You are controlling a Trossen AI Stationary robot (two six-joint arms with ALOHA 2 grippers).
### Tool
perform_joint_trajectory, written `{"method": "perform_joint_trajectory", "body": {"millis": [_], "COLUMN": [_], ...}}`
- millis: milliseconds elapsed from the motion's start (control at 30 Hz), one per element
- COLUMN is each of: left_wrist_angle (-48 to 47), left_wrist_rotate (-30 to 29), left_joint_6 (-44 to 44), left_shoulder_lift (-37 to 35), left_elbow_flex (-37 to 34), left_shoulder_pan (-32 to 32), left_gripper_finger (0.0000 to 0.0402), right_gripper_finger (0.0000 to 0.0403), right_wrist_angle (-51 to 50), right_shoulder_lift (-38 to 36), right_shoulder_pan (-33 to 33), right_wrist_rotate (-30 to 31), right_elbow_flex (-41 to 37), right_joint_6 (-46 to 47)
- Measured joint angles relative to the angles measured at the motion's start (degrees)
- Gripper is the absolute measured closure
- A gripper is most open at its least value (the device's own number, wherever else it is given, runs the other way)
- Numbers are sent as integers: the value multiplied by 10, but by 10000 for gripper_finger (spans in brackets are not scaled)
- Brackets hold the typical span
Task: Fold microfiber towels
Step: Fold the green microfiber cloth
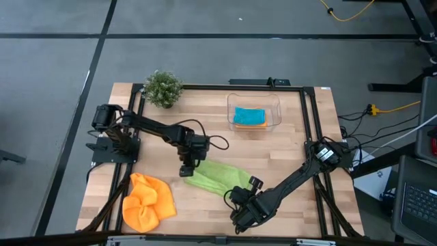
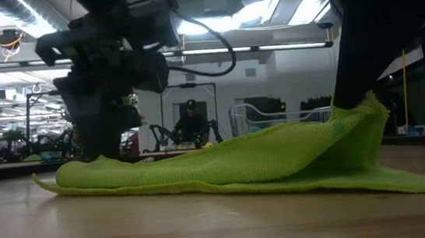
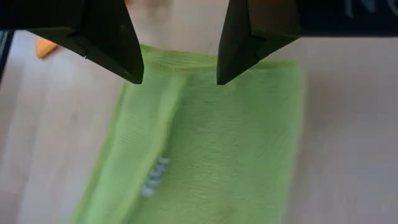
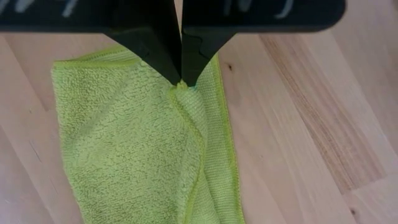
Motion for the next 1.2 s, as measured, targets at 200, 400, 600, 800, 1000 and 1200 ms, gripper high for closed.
{"method": "perform_joint_trajectory", "body": {"millis": [200, 400, 600, 800, 1000, 1200], "left_wrist_angle": [47, 71, 49, 45, 47, 23], "left_wrist_rotate": [-19, -34, -35, -33, -34, -36], "left_joint_6": [0, 1, 3, 5, 5, -16], "left_shoulder_lift": [29, 32, 29, 24, 17, -2], "left_elbow_flex": [0, 1, 1, 1, 1, 1], "left_shoulder_pan": [-26, -44, -44, -44, -44, -46], "left_gripper_finger": [205, 206, 224, 257, 312, 394], "right_gripper_finger": [403, 403, 402, 402, 402, 402], "right_wrist_angle": [-1, -1, 0, 0, 0, -1], "right_shoulder_lift": [0, 0, 0, 0, 0, 0], "right_shoulder_pan": [0, 0, 0, 0, 0, 0], "right_wrist_rotate": [0, -1, -6, -6, -6, -10], "right_elbow_flex": [0, 0, 0, 0, 0, 0], "right_joint_6": [0, 0, 0, 0, 0, 1]}}
